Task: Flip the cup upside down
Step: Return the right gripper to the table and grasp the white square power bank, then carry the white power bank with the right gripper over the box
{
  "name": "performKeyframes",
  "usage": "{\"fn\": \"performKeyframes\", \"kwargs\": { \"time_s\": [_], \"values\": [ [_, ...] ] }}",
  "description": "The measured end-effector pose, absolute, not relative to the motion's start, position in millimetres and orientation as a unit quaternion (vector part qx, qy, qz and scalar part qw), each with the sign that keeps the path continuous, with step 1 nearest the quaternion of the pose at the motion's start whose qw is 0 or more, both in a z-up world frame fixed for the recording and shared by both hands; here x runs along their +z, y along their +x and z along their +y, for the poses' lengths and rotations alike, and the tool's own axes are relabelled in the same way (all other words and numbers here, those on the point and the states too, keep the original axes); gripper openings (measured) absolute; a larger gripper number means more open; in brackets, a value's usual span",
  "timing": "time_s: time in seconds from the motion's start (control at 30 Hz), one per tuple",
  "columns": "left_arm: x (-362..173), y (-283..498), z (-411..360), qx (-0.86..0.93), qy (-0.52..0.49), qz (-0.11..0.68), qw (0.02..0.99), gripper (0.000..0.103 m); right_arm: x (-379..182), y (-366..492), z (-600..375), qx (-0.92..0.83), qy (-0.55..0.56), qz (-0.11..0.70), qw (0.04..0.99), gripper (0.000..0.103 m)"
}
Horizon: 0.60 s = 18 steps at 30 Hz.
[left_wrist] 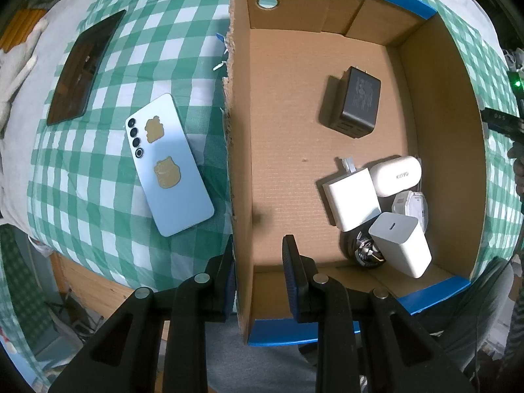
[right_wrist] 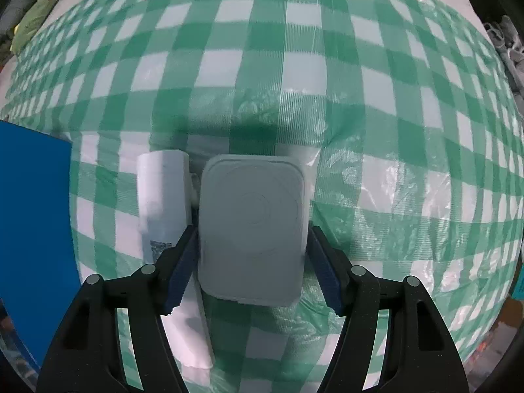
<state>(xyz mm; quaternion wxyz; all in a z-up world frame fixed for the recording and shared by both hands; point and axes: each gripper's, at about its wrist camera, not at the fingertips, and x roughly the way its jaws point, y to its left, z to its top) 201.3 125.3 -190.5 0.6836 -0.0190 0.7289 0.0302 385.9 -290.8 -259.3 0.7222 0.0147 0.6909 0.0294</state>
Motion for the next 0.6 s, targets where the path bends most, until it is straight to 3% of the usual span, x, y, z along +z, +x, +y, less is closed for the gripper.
{"fn": "performKeyframes", "kwargs": {
  "time_s": [0.6],
  "values": [
    [-191.5, 205.2, 123.7, 0.030, -0.017, 0.729, 0.684, 0.024, -260.2, 369.7, -281.1, 0.023, -0.017, 0.708, 0.706, 0.063]
  ]
}}
